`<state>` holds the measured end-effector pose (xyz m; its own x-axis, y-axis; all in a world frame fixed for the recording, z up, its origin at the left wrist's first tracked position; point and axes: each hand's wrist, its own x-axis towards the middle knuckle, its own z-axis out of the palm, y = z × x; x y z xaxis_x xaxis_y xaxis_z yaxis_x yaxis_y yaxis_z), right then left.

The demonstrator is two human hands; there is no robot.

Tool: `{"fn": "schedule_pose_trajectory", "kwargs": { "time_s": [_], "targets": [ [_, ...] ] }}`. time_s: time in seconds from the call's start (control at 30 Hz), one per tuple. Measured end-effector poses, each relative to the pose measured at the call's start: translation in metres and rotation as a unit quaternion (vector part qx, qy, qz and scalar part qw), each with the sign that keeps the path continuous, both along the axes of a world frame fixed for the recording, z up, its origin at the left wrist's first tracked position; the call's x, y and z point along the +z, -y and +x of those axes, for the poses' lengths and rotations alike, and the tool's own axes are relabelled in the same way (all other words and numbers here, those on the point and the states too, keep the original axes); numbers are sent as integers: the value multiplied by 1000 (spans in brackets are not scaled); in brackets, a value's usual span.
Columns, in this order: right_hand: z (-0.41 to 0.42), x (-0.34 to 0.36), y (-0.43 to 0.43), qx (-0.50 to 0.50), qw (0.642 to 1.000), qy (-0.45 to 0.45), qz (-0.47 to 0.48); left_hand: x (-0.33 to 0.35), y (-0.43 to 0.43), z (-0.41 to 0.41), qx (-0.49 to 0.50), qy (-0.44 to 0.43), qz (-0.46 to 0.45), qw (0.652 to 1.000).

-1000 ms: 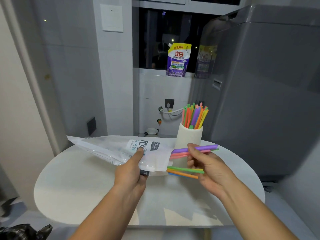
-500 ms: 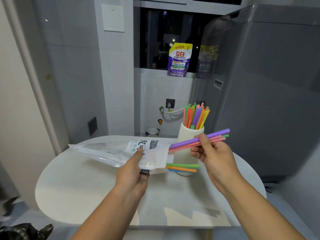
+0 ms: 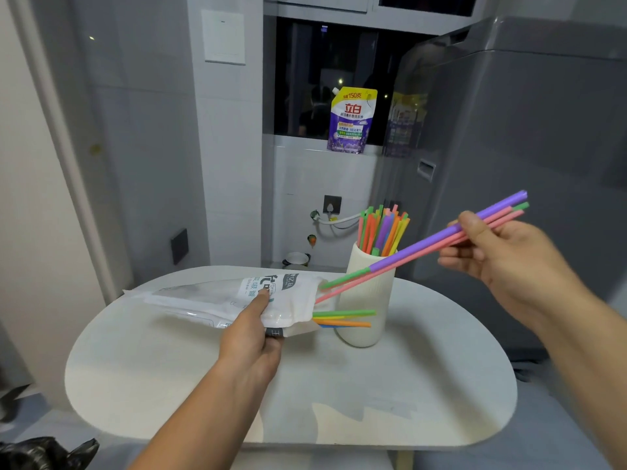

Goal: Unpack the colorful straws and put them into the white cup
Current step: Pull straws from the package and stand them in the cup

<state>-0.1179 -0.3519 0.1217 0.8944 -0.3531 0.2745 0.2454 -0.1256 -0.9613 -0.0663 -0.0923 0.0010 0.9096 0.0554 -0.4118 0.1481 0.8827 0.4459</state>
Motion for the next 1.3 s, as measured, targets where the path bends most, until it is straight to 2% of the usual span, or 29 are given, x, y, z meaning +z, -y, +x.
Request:
{"fn": "schedule_pose_trajectory", "kwargs": {
  "time_s": [0.33,0.57,0.9,1.3],
  "targets": [
    [-5,48,22,-79,992,61,-80,-5,2,2,2,4,-6,1000],
    [-6,93,11,-132,965,103,-201,-5,5,-1,-4,16,-5,1000],
    [2,106,-7,-138,945,52,-291,-3,5,-1,2,21,-26,999],
    [21,113,-23,-112,933,15,-342,1,6,-4,-10,30,-5,999]
  ]
}}
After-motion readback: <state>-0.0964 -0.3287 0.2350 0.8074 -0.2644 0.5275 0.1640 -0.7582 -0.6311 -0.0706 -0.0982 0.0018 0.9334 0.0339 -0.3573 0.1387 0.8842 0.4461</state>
